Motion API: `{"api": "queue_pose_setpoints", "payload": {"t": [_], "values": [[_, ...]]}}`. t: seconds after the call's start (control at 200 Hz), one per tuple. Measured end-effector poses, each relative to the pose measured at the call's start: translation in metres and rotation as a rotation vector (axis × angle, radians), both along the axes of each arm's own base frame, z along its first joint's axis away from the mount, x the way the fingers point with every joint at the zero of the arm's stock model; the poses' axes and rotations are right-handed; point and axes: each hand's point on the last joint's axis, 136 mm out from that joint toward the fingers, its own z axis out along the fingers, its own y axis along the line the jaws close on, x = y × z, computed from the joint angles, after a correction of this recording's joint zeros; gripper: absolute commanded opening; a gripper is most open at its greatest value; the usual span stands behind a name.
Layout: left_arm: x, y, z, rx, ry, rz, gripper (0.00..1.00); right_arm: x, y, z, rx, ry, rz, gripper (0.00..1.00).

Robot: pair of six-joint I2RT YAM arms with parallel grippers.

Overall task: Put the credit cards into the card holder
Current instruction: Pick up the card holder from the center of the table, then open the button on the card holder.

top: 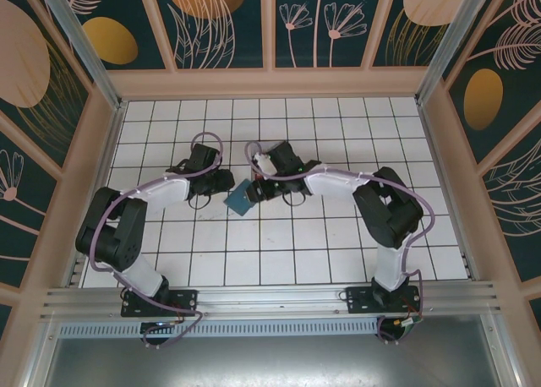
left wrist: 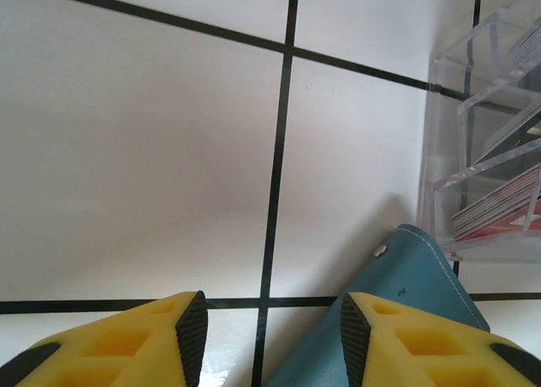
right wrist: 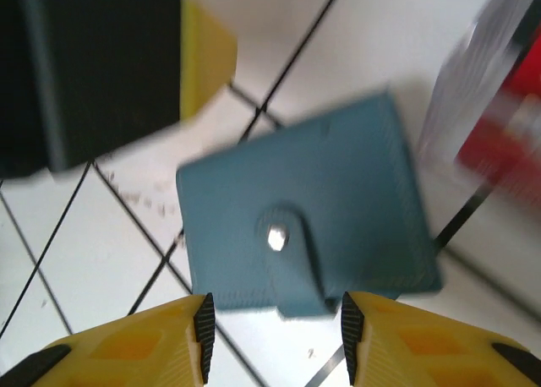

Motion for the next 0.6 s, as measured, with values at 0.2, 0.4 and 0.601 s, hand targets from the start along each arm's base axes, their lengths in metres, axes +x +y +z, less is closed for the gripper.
{"api": "queue_pose_setpoints", "payload": {"t": [0.2,0.4,0.601], "values": [[0.004,0.023,0.004,0.022,-0.022,0.048,0.49,0.035,0.019,0.012,-0.063,-0.138,0.025,0.47],[0.012,0.047,0.005,0.017,-0.027,0.098,0.50,0.027,0.025,-0.031,-0.212,-0.133,0.076,0.47],[0.014,0.047,0.004,-0.004,-0.024,0.084,0.51,0.017,0.032,-0.042,-0.280,-0.157,0.107,0.47]]}}
